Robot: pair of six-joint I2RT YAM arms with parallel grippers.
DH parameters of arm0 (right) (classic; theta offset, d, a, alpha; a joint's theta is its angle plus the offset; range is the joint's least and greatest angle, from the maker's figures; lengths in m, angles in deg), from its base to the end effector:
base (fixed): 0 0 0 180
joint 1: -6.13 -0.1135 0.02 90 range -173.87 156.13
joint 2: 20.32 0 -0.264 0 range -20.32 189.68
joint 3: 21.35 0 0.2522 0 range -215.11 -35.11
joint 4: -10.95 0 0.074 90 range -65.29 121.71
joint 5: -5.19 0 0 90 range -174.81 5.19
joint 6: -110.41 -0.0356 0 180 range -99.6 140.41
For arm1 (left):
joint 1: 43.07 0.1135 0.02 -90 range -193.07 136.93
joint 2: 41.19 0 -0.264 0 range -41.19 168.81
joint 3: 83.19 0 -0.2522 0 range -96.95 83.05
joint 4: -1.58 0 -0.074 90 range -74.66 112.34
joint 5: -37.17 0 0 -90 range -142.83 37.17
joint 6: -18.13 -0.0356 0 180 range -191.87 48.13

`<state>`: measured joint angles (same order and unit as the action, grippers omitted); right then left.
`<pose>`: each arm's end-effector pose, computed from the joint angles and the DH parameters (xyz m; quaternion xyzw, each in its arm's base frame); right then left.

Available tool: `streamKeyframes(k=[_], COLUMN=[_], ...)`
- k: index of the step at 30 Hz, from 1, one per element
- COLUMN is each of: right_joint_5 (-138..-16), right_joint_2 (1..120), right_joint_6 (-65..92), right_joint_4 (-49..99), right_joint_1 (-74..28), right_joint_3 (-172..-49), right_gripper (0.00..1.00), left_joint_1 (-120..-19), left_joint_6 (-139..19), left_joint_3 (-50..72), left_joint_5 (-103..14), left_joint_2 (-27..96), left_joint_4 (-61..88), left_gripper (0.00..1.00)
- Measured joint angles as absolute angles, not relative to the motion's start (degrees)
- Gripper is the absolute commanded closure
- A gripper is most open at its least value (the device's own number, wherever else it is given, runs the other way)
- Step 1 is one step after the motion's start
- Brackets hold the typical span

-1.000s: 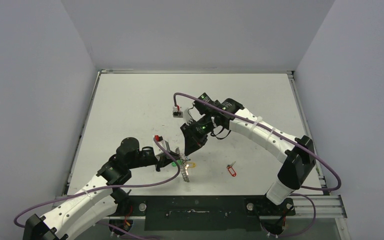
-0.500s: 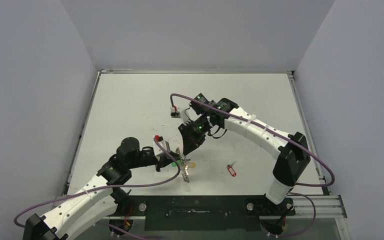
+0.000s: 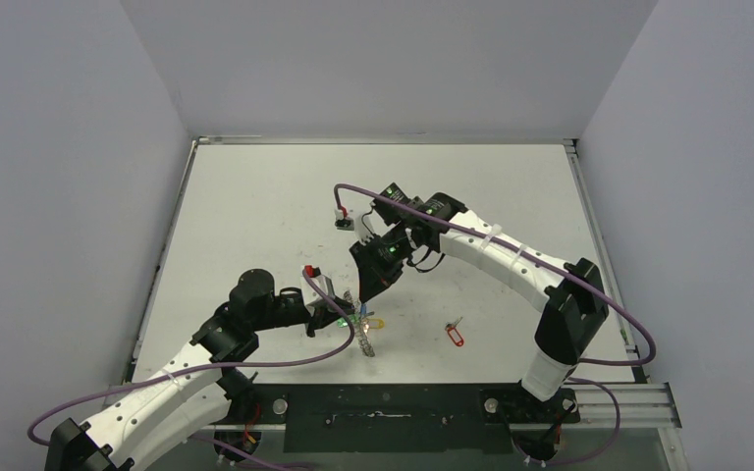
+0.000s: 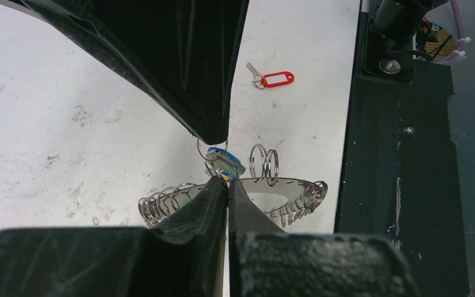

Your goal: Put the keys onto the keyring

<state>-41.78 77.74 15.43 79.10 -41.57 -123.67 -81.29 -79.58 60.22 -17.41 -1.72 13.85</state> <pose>0.2193 0.2771 0.3038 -0.4072 0.8139 0.4134 0.0298 0.1188 -0.1198 0.2417 0.4654 0.6244 -0.3854 0.4950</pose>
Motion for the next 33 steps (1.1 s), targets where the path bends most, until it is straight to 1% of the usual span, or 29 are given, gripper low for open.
streamKeyframes(k=[1,4,6,7,8,9,13,14,15,18,21,24,27,28,30,33], right_joint_5=[-41.8,-41.8,-41.8,-41.8,-41.9,-42.0,-42.2,-42.2,-42.1,-41.9,-41.7,-41.5,-41.5,-41.5,-41.6,-41.8], right_joint_2=[77.7,77.7,77.7,77.7,77.7,77.7,76.8,76.3,75.4,71.9,68.4,64.0,56.9,53.8,47.4,41.6], right_joint_6=[15.4,15.5,15.5,15.3,15.3,15.3,15.3,15.0,15.0,14.5,14.1,14.9,18.6,20.5,24.5,29.0], right_joint_4=[79.0,78.8,78.6,78.4,78.2,78.0,75.9,75.4,74.4,71.5,68.3,61.9,53.2,50.0,43.9,37.1], right_joint_1=[-41.6,-41.6,-41.6,-41.6,-41.6,-41.6,-41.0,-40.8,-40.4,-38.4,-35.8,-34.0,-34.4,-34.7,-35.1,-35.4], right_joint_3=[-123.6,-123.1,-122.7,-122.5,-122.3,-122.1,-120.5,-120.1,-119.3,-117.2,-115.5,-111.7,-103.2,-99.6,-92.4,-86.5], right_gripper=[0.99,0.87,0.75,0.67,0.62,0.58,0.35,0.3,0.28,0.22,0.21,0.19,0.07,0.07,0.15,0.26], left_joint_1=[-81.3,-81.3,-81.3,-81.3,-81.3,-81.3,-81.3,-81.3,-81.3,-81.3,-81.3,-81.3,-81.4,-81.4,-81.4,-81.5], left_joint_6=[-79.6,-79.6,-79.6,-79.6,-79.6,-79.6,-79.6,-79.6,-79.6,-79.6,-79.6,-79.6,-79.6,-79.6,-79.6,-79.6], left_joint_3=[60.2,60.2,60.2,60.2,60.2,60.2,60.2,60.2,60.2,60.2,60.2,60.2,60.2,60.2,60.2,60.2], left_joint_5=[-17.4,-17.4,-17.4,-17.4,-17.4,-17.4,-17.4,-17.4,-17.4,-17.4,-17.4,-17.3,-17.2,-17.1,-17.0,-16.8], left_joint_2=[-1.7,-1.7,-1.7,-1.6,-1.6,-1.6,-1.6,-1.6,-1.6,-1.6,-1.6,-1.9,-2.2,-2.4,-2.6,-2.6], left_joint_4=[13.8,13.8,13.8,13.8,13.8,13.8,13.9,13.9,13.9,13.9,13.9,13.9,14.0,14.0,14.0,14.0], left_gripper=[1.0,1.0,1.0,1.0,1.0,1.0,1.0,1.0,1.0,1.0,1.0,1.0,1.0,1.0,1.0,1.0])
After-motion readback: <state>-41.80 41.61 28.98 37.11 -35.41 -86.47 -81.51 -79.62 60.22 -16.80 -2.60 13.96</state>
